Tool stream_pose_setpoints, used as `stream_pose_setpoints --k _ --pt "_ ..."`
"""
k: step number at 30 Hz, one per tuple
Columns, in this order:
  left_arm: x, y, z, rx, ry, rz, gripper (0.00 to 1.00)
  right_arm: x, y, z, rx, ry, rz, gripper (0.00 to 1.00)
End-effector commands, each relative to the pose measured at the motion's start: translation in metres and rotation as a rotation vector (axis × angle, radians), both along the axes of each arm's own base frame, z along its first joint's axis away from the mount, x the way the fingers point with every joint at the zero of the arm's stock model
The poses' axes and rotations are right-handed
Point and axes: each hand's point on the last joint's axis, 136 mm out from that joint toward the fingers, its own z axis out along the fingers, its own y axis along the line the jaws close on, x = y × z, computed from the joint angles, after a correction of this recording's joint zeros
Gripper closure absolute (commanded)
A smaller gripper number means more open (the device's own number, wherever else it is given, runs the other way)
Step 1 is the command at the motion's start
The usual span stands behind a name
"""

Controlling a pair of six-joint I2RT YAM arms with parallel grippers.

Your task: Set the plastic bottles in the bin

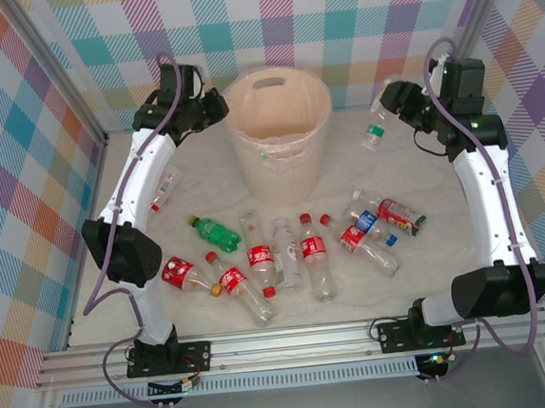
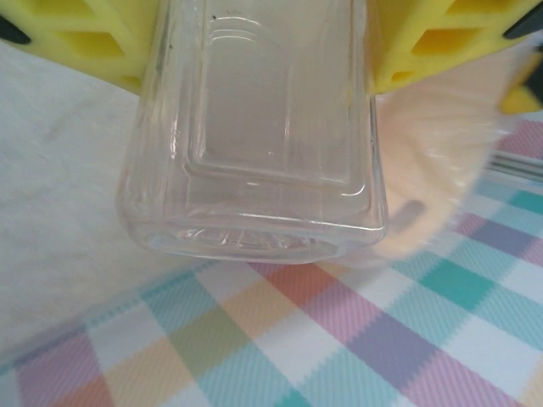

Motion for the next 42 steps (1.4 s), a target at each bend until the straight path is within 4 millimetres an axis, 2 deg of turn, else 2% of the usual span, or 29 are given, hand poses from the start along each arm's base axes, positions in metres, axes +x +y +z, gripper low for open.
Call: stream_pose_setpoints --k 1,3,7,12,15,19,24,26,31,36,42 --pt "-0.015 -0.011 -0.023 -0.002 0.078 -0.065 0.88 0.001 0.039 0.060 0.076 -0.174 0.111 0.47" --pt "-0.014 -0.012 -0.026 -0.002 0.082 -0.067 0.88 0.007 0.062 0.079 0.072 -0.232 0.148 0.48" --pt "-0.014 -0.015 -0.029 -0.009 0.083 -0.076 0.88 0.029 0.107 0.092 0.063 -0.277 0.214 0.48" --pt "-0.015 -0.019 -0.028 -0.022 0.076 -0.088 0.88 0.064 0.162 0.065 -0.021 -0.246 0.280 0.48" --pt "-0.016 -0.019 -0.028 -0.023 0.074 -0.086 0.88 0.079 0.190 0.032 -0.110 -0.185 0.322 0.48" --pt "-0.018 -0.018 -0.027 -0.022 0.070 -0.083 0.88 0.092 0.215 -0.015 -0.189 -0.094 0.368 0.48" --pt "-0.018 -0.018 -0.025 -0.023 0.063 -0.086 0.88 0.097 0.234 -0.061 -0.300 -0.026 0.403 0.48" --pt "-0.019 -0.018 -0.026 -0.024 0.064 -0.087 0.88 0.097 0.238 -0.074 -0.312 0.000 0.416 0.47" --pt "-0.018 -0.017 -0.027 -0.019 0.060 -0.084 0.87 0.096 0.241 -0.095 -0.328 0.047 0.448 0.32" --pt "-0.017 -0.015 -0.026 -0.002 0.046 -0.080 0.82 0.089 0.235 -0.085 -0.363 0.034 0.456 0.19" --pt "-0.014 -0.017 -0.022 -0.011 0.030 -0.088 0.81 0.081 0.228 -0.055 -0.366 -0.012 0.457 0.15"
